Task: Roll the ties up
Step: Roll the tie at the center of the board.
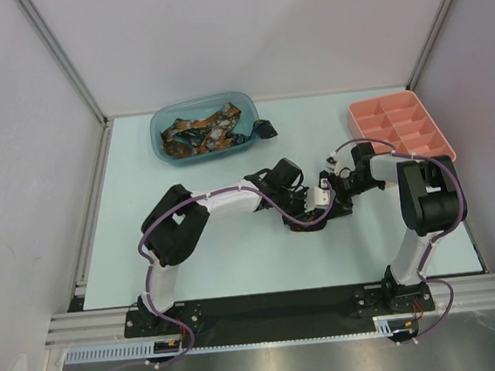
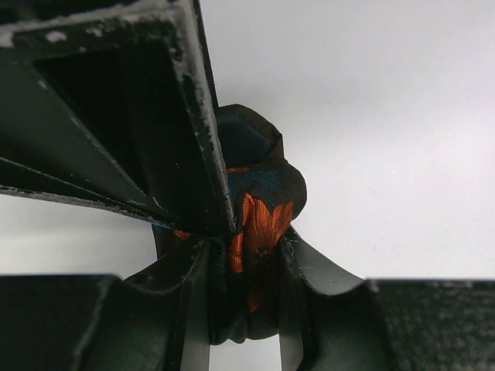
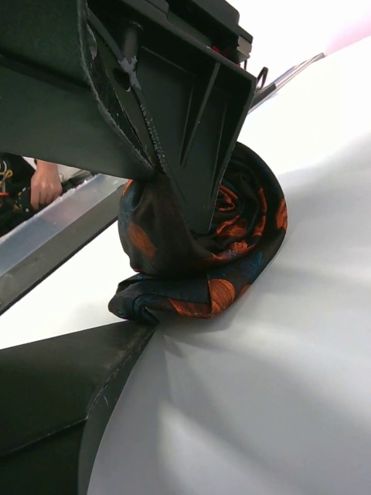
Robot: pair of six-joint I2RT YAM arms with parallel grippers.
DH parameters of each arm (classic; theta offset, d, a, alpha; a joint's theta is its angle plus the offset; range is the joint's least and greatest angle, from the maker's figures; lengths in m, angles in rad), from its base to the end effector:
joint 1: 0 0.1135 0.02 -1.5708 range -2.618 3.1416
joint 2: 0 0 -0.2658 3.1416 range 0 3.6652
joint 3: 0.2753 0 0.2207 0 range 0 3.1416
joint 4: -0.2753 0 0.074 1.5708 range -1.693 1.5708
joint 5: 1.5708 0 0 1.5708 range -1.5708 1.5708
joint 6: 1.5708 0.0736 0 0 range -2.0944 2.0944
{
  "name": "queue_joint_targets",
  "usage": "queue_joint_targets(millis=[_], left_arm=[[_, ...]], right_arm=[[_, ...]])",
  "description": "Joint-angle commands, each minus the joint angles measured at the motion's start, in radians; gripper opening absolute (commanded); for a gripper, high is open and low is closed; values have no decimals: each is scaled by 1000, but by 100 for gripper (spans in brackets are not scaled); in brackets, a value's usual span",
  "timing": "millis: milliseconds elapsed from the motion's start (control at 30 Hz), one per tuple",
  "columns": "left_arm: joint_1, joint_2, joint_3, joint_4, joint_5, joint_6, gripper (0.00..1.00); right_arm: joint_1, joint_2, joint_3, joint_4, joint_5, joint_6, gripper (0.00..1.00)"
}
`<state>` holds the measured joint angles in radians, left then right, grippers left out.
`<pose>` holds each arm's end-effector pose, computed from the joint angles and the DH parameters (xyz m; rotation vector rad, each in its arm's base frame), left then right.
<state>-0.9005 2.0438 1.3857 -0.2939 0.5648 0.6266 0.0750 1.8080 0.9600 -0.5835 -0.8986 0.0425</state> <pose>0.2330 -0.3574 0.1568 1.8858 1.6366 -0.8232 0.2795 0.0787 0.1336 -0.1376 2.7562 1.3389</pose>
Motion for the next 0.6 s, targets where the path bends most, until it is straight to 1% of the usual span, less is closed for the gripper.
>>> queue_joint_targets(millis=[0,167,367,467,533,567], left_arm=[[17,79,-2,-94,-66,1,17],[25,90,15,-109,-49,-5,17],[34,101,26,-122,-37,5,17],[34,105,27,-125,-36,8,17],[34,110,30,-125,-34,10,17],[34,111,32,-125,-34,10,17]], right_arm=[[60,-26,-9,68,-82,-9,80],[91,-26,-20,143,-109,34,82],[92,-50,-50,206,-164,68,90],[92,-78,-87,270,-175,109,89],[101,-79,-101,304,-157,119,87],[104,-73,-101,307,-154,125,84]])
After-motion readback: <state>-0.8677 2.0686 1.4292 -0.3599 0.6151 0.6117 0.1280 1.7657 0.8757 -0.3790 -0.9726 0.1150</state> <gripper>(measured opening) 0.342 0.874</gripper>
